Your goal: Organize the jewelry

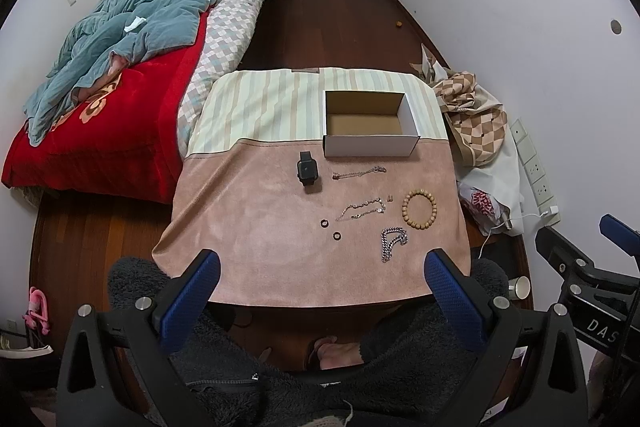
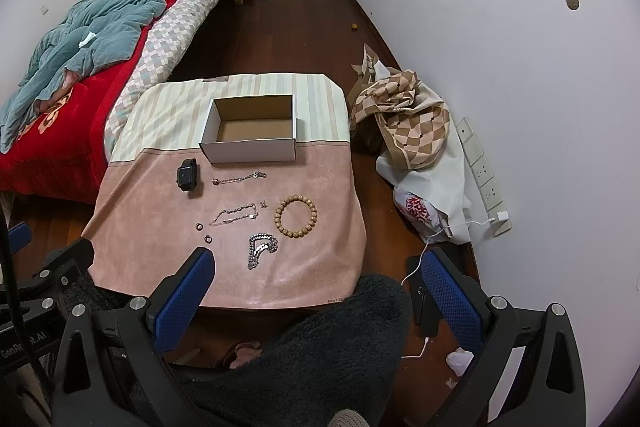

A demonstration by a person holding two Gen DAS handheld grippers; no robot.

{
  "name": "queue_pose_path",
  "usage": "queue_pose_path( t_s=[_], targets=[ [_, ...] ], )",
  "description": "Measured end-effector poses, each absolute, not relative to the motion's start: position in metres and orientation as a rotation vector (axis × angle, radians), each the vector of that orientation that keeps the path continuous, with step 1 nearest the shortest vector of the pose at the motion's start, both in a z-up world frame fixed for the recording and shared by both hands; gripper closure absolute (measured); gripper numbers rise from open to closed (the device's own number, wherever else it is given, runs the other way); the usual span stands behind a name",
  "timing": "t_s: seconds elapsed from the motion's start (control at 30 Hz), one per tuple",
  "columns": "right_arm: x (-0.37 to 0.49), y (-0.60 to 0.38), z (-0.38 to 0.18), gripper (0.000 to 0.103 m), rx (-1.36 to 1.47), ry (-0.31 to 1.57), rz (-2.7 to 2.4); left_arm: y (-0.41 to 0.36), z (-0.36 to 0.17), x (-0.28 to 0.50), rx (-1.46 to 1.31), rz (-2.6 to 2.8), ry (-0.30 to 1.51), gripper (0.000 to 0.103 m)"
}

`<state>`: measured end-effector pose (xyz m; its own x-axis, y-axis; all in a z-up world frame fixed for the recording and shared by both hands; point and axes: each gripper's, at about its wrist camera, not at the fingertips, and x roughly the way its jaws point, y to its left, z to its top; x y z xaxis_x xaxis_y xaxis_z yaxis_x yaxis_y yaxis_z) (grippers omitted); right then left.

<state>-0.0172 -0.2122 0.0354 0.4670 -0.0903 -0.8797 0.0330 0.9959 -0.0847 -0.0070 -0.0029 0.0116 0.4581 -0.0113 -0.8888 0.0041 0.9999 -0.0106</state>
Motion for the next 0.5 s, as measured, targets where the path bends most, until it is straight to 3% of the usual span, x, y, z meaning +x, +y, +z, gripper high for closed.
queue_pose_path(
  t_s=[0.5],
  targets=[
    [-0.0177, -0.2116, 0.0349, 0.000, -0.059, 1.082, -0.076, -0.0020, 0.0110, -0.0074, -0.006, -0.011, 1.095, 0.000]
  ],
)
